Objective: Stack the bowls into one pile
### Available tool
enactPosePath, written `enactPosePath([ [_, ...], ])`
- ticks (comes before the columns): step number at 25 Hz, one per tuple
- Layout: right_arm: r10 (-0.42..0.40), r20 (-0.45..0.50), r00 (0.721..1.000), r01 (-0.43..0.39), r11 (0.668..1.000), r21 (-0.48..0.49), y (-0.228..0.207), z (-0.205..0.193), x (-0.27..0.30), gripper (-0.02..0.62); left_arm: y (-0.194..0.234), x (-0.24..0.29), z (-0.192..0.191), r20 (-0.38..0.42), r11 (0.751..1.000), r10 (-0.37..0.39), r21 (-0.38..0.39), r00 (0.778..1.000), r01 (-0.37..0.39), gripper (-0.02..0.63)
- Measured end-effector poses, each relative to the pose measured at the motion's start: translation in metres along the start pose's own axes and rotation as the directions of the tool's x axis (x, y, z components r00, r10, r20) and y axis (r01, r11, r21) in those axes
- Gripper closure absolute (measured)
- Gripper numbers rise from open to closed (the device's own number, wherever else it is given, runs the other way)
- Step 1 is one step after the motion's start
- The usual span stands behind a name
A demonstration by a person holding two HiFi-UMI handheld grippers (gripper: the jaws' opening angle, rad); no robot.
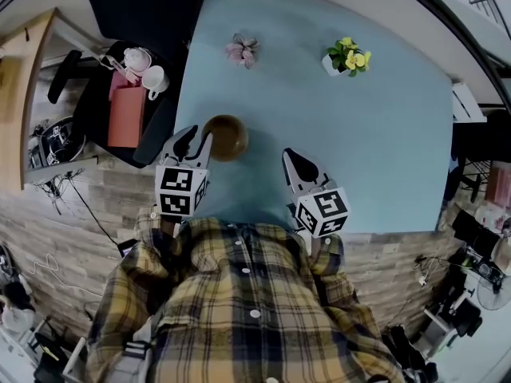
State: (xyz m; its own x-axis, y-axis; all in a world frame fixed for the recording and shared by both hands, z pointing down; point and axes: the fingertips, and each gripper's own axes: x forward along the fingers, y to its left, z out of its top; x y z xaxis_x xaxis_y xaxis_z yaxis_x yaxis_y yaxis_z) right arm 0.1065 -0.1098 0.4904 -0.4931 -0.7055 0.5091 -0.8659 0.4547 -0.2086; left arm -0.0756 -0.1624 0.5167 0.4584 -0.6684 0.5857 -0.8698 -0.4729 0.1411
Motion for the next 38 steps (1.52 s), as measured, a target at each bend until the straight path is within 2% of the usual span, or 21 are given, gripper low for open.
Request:
enactPosePath([
  [7, 0.018, 0.080, 0.997, -0.014, 0.998, -0.056, 0.016, 0.025, -0.016, 0.591, -0.017, -0.039, 0.035, 0.127, 1.000, -0.003, 0.030, 0.992, -0.001, 0.495],
  [13, 0.057, 0.166, 0.985, -0.036, 0.991, -0.126, 0.036, 0.053, -0.035, 0.592, -0.035, -0.082, 0.067, 0.250, 0.999, -0.010, 0.049, 0.968, -0.003, 0.512],
  [18, 0.075, 0.236, 0.969, -0.031, 0.982, -0.185, 0.047, 0.078, -0.052, 0.592, -0.054, -0.112, 0.084, 0.321, 0.998, -0.044, 0.065, 0.946, 0.025, 0.542],
  [23, 0.088, 0.276, 0.957, -0.026, 0.975, -0.221, 0.055, 0.091, -0.063, 0.592, -0.063, -0.130, 0.086, 0.347, 0.998, -0.051, 0.060, 0.937, 0.032, 0.585],
  [27, 0.091, 0.293, 0.952, -0.024, 0.975, -0.223, 0.057, 0.094, -0.071, 0.591, -0.074, -0.138, 0.082, 0.344, 0.997, -0.059, 0.067, 0.937, 0.038, 0.611],
  [33, 0.076, 0.324, 0.943, -0.013, 0.982, -0.191, 0.055, 0.093, -0.079, 0.592, -0.082, -0.140, 0.073, 0.328, 0.997, -0.070, 0.051, 0.942, 0.056, 0.614],
  [38, 0.034, 0.345, 0.938, 0.022, 0.987, -0.158, 0.047, 0.090, -0.085, 0.592, -0.081, -0.139, 0.067, 0.317, 0.998, -0.054, 0.051, 0.947, 0.040, 0.614],
])
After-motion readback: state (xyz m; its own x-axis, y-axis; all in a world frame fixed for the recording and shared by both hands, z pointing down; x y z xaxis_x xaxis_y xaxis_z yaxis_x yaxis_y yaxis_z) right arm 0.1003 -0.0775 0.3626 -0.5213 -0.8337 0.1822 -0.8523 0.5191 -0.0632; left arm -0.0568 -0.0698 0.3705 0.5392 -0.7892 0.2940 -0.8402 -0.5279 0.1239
